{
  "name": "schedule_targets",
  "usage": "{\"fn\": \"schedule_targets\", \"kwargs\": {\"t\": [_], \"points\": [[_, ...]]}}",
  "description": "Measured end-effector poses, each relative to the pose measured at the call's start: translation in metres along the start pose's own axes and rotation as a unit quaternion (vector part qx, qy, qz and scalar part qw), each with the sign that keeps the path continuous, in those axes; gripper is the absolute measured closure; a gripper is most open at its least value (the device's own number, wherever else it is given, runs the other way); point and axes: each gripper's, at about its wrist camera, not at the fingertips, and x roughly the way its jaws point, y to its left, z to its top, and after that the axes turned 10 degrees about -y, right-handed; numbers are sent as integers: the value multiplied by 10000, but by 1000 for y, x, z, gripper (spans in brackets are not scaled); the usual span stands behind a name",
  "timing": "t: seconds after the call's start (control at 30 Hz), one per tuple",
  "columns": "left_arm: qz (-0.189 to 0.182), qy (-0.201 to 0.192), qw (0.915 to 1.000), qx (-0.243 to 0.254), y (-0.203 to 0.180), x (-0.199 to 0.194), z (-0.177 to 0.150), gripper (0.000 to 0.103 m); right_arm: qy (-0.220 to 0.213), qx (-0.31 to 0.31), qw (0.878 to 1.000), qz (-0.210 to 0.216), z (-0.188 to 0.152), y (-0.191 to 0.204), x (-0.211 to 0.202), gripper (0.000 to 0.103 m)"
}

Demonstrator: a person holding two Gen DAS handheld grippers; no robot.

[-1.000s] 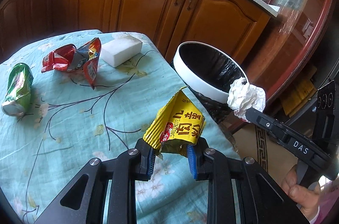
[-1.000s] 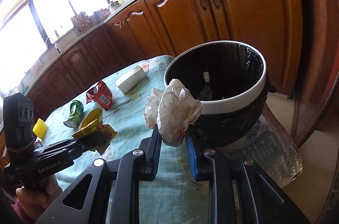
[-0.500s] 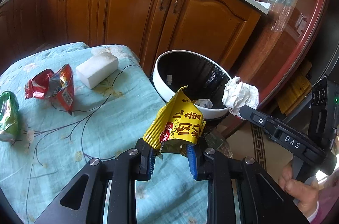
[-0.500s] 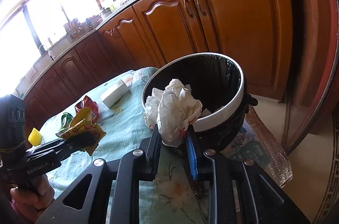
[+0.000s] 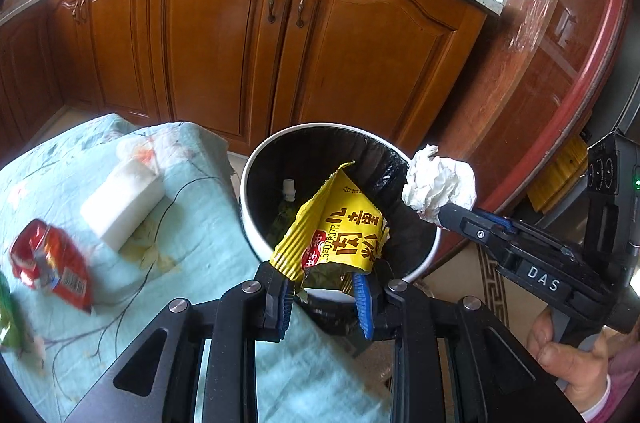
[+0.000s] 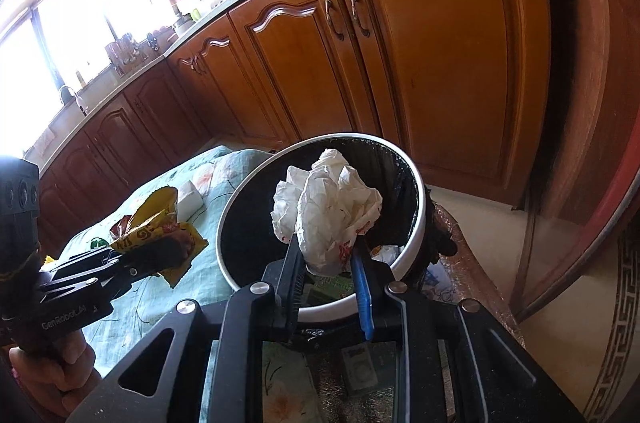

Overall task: Collect trash
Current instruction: 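Carry the bag and tissue over the bin and open both tools, then move both tools back toward the green can and red-orange wrapper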

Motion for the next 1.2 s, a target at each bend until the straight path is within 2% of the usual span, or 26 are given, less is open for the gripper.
{"fn": "schedule_targets", "kwargs": {"t": [0.37,0.43,0.53,0.57,0.6,0.8,0.93,0.97,1.03,1.2], "points": [[72,482,9988,105,-3,59,14,75,398,-313,9986,-128,15,-2,32,76],[78,523,9985,111,-3,63,15,70,441,-341,9983,-155,17,-3,37,73],[39,544,9985,-2,1,66,15,56,413,-308,9986,-134,18,-7,39,62],[-17,514,9987,-47,4,65,15,48,376,-292,9987,-168,18,-9,38,55],[-67,485,9988,-76,6,64,15,47,347,-270,9989,-181,19,-10,38,51],[-74,297,9994,-149,14,43,6,47,169,-50,9998,-133,17,-16,27,48],[49,31,9997,-226,22,16,-9,41,9,191,9998,52,10,-16,14,35],[86,-27,9997,-241,22,8,-14,40,-74,270,9995,111,7,-17,10,24],[178,-138,9993,-300,27,-7,-25,38,-243,420,9986,218,-1,-15,0,12],[302,-210,9976,-587,42,-39,-51,36,-349,672,9965,367,-21,-5,-13,11]]}}
